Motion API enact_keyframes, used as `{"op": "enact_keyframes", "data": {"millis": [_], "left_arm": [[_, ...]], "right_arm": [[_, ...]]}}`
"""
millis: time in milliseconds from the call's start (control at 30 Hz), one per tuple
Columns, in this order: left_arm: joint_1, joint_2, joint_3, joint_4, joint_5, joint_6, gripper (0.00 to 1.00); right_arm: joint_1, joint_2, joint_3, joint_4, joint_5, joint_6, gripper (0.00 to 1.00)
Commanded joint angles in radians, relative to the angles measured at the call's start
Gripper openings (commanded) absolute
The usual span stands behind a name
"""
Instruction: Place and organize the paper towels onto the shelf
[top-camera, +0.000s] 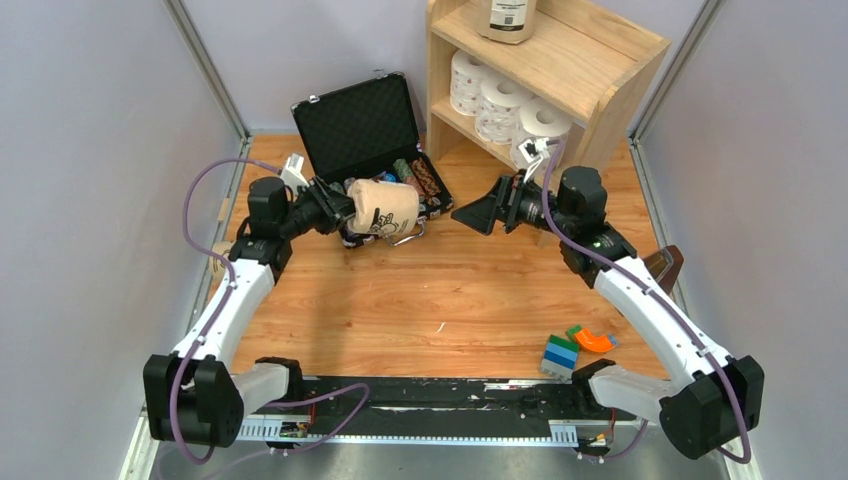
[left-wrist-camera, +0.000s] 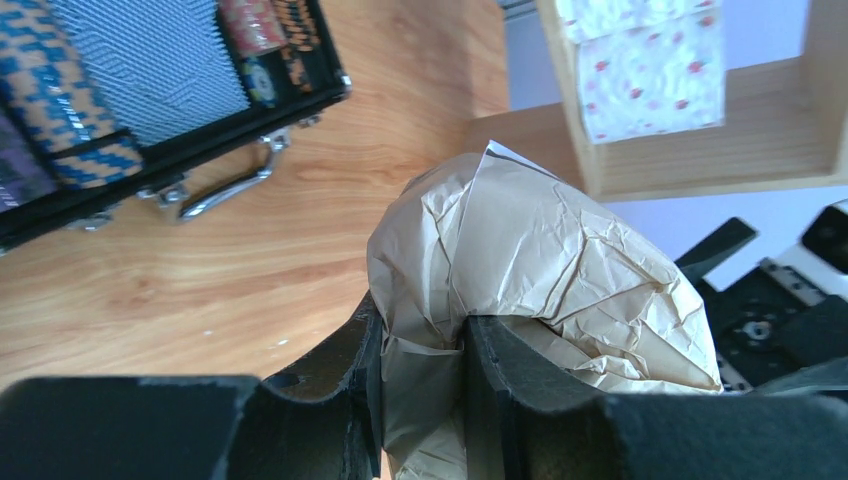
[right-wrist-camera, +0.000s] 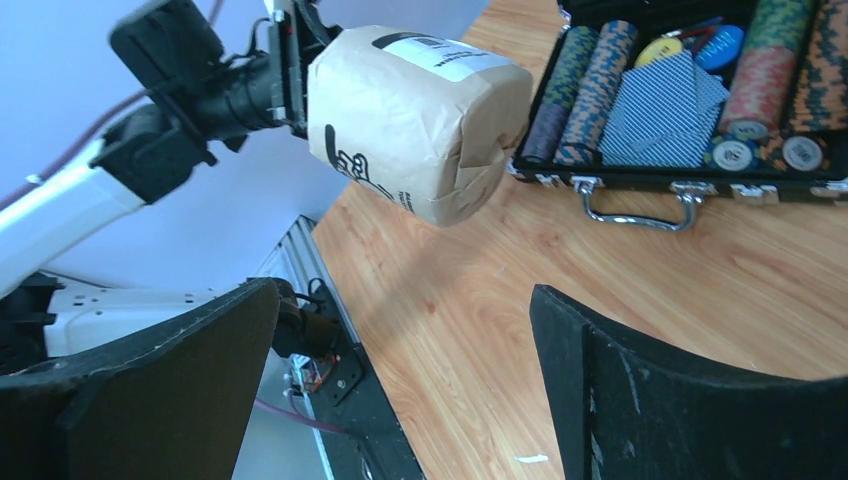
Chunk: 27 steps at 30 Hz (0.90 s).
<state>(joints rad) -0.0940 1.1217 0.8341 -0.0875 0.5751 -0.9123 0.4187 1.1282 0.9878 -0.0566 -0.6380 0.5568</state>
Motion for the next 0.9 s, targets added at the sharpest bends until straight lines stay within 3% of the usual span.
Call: {"op": "enact_keyframes", "data": {"millis": [0,200,500,867], "left_arm": [[-0.025,-0.027,-0.038,0.282,0.068,-0.248,0.0],[-0.065,-0.016,-0.084,0.401,0.057,-0.396,0.0],[-0.105,0.03,-0.128,0.637,0.043,-0.595,0.0],[-0.155,0.093,-0.113,0.721,0.042,-0.644,0.0]], "right_arm": [[0.007,0.017,-0.022,0.204,-0.067,0.112,1.0],[0.008,0.047,-0.042,0.361,-0.11,0.201,1.0],[0.029,0.099,-0.013,0.426,-0.111,0.221,0.99],[0.062,0.184,0.064,0.469,-0.125,0.205,0.82]]}}
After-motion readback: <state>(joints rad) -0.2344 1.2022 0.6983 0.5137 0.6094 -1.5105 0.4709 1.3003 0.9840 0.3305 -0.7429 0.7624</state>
